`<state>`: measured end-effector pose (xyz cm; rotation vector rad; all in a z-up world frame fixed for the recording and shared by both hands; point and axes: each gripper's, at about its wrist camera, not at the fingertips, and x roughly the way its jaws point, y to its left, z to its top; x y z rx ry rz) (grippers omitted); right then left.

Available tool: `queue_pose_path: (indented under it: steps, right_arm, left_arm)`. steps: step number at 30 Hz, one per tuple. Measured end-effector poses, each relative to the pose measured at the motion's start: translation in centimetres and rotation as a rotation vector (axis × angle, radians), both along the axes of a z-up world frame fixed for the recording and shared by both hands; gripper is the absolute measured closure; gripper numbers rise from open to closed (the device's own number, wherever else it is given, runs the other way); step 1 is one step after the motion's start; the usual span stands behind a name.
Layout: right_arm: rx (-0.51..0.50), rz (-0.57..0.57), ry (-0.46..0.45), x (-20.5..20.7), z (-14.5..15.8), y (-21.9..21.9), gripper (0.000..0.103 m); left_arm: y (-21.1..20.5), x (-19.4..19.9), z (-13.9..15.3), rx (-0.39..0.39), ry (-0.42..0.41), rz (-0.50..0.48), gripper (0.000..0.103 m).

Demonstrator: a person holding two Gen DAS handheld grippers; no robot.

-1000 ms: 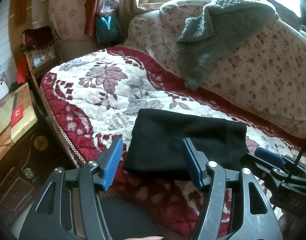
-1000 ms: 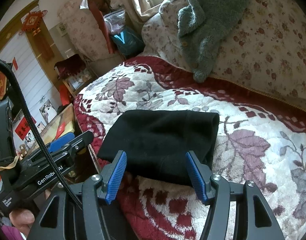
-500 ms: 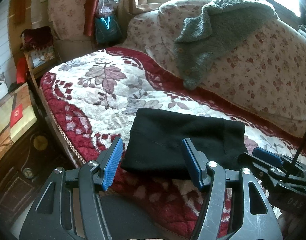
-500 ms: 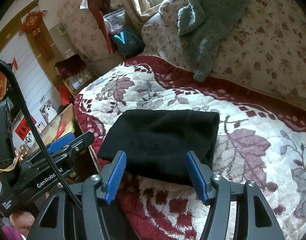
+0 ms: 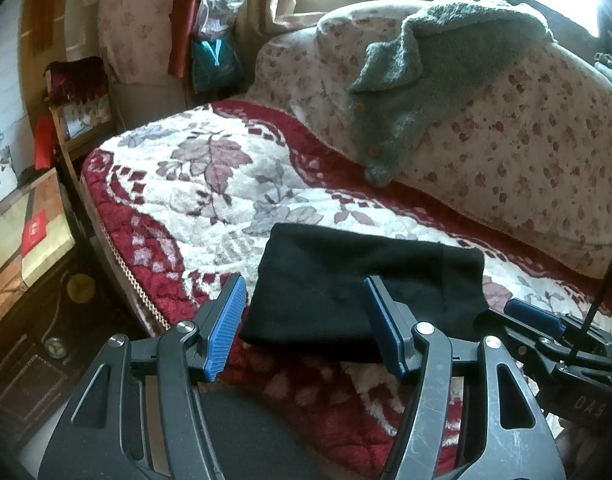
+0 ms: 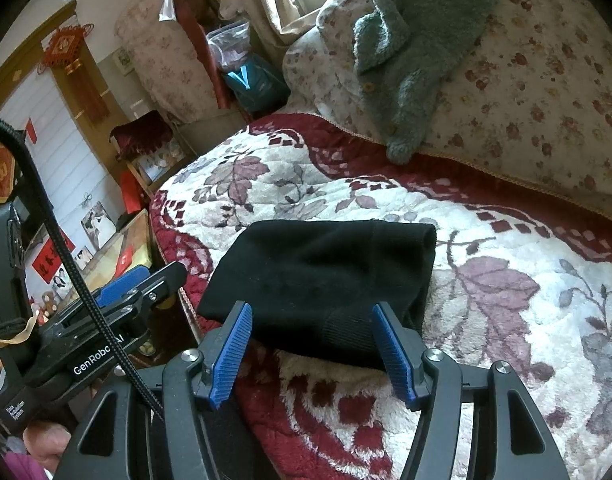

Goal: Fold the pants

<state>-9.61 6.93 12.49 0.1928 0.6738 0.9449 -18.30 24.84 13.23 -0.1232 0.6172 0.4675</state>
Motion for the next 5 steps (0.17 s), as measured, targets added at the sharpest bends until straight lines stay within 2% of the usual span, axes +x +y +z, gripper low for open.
queue_pose_path:
  steps: [5]
  right_arm:
    - [0.022,-0.037,-0.006,0.0,0.4,-2.8,0.043]
  left_arm:
    - [-2.5,0.1,1.2,-0.008,-0.005,-0.058,0.042]
